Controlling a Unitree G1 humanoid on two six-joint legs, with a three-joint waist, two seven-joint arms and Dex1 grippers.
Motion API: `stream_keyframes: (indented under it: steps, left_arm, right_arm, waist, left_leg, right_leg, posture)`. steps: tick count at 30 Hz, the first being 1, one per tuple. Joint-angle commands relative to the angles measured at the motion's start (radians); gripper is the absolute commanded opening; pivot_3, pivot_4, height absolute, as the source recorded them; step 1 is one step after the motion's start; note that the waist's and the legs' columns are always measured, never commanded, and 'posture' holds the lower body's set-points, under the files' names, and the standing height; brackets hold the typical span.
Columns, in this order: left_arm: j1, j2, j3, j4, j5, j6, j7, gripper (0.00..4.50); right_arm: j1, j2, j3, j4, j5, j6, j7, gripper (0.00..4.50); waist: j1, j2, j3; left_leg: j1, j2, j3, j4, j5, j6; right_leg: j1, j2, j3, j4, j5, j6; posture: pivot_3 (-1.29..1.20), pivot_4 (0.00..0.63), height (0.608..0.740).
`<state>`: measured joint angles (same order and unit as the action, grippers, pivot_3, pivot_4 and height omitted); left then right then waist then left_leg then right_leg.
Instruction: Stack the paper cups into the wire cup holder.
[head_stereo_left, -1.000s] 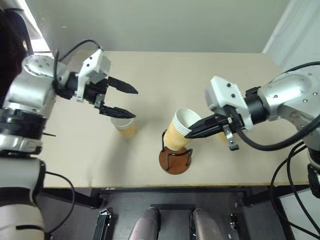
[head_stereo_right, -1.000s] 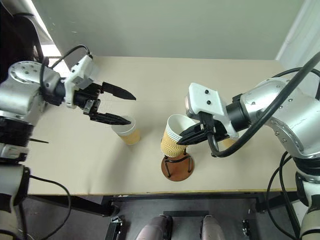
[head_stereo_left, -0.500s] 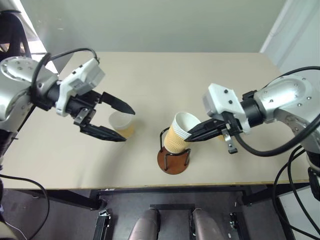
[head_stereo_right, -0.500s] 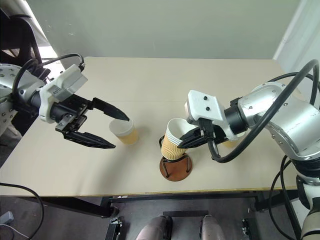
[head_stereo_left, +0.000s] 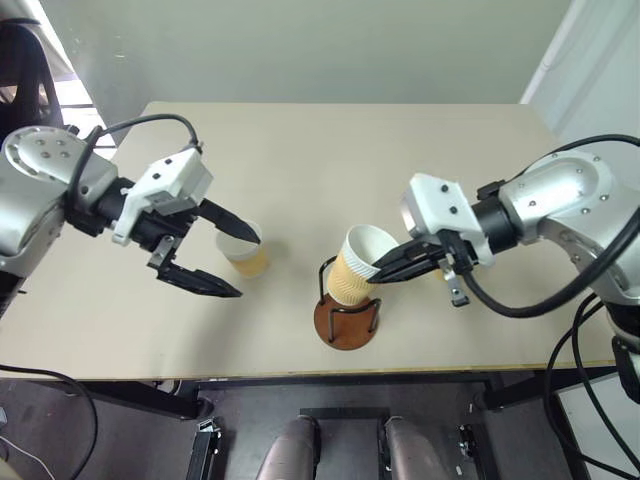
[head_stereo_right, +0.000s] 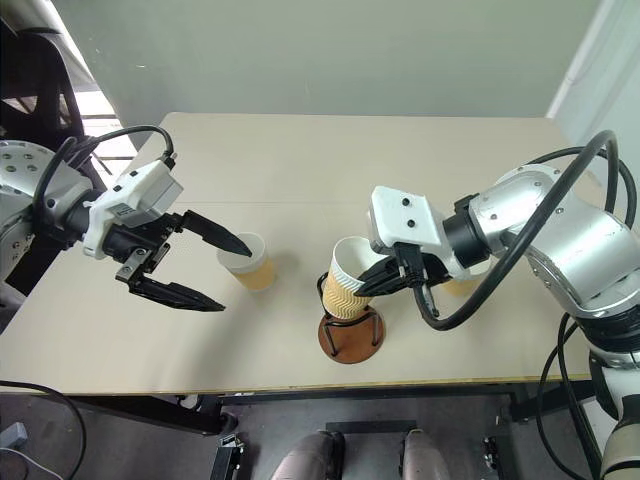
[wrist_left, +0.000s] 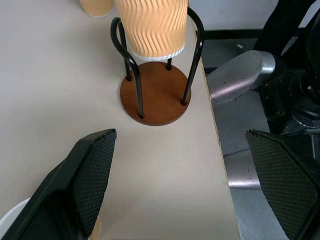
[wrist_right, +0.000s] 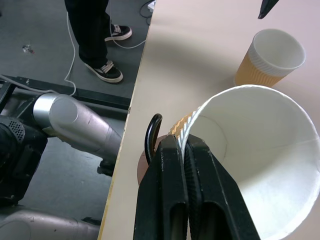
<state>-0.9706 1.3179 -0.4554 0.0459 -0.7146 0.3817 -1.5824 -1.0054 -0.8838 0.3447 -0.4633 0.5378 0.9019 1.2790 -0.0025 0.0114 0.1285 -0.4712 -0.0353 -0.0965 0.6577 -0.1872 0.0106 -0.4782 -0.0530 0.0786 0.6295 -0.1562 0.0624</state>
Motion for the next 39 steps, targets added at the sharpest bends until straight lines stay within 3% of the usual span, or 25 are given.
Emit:
stream_keyframes:
  steps: [1, 7, 12, 17, 24, 39]
  left_arm:
    - [0.000, 0.004, 0.036, 0.002, -0.001, -0.028, -0.032, 4.47]
    - [0.012, -0.011, 0.035, 0.015, 0.007, -0.055, -0.032, 4.47]
    - [0.024, -0.048, 0.058, 0.018, 0.010, -0.039, -0.032, 4.47]
    - [0.001, -0.158, 0.131, 0.050, 0.049, 0.040, -0.022, 4.47]
    - [0.003, -0.223, 0.174, 0.056, 0.114, 0.066, -0.032, 4.47]
    - [0.013, -0.234, 0.186, 0.047, 0.134, 0.074, -0.032, 4.47]
  right_arm:
    - [-0.024, 0.008, -0.010, -0.011, -0.004, -0.003, 0.004, 0.82]
    - [-0.029, 0.038, -0.048, -0.013, 0.027, 0.040, -0.032, 2.96]
    - [-0.054, 0.069, -0.187, 0.059, 0.063, 0.097, -0.136, 2.96]
    - [0.071, -0.125, -0.172, 0.153, -0.120, -0.092, -0.110, 2.96]
    - [0.260, -0.280, -0.158, 0.217, -0.261, -0.330, -0.012, 2.96]
    - [0.263, -0.198, -0.047, 0.406, -0.490, -0.597, 0.066, 2.96]
  waist:
    - [0.000, 0.000, 0.000]
    - [0.000, 0.000, 0.000]
    - [0.000, 0.000, 0.000]
    - [0.013, -0.002, -0.001]
    - [0.005, -0.002, -0.001]
    - [-0.002, -0.002, -0.001]
  left_leg:
    - [0.000, 0.000, 0.000, 0.000, 0.000, 0.000]
    - [0.000, 0.001, 0.000, -0.001, 0.000, 0.000]
    - [0.000, 0.001, 0.000, -0.001, 0.001, -0.001]
    - [0.000, 0.001, -0.001, 0.000, 0.001, -0.001]
    - [0.000, 0.002, 0.000, 0.001, 0.000, 0.000]
    - [0.001, 0.002, 0.000, 0.006, 0.001, 0.002]
  right_leg:
    - [0.000, 0.000, 0.000, 0.000, 0.000, 0.000]
    - [0.000, 0.000, 0.000, 0.000, 0.000, 0.000]
    - [0.000, 0.000, 0.000, 0.001, 0.000, 0.000]
    - [0.002, -0.001, -0.002, -0.001, -0.001, -0.002]
    - [0.003, -0.002, -0.002, -0.001, 0.000, 0.003]
    - [0.008, -0.001, -0.002, -0.001, 0.003, 0.005]
  posture:
    - [0.00, 0.150, 0.740]
    - [0.00, 0.150, 0.740]
    - [0.00, 0.150, 0.740]
    - [0.00, 0.150, 0.740]
    - [0.00, 0.150, 0.740]
    - [0.00, 0.150, 0.740]
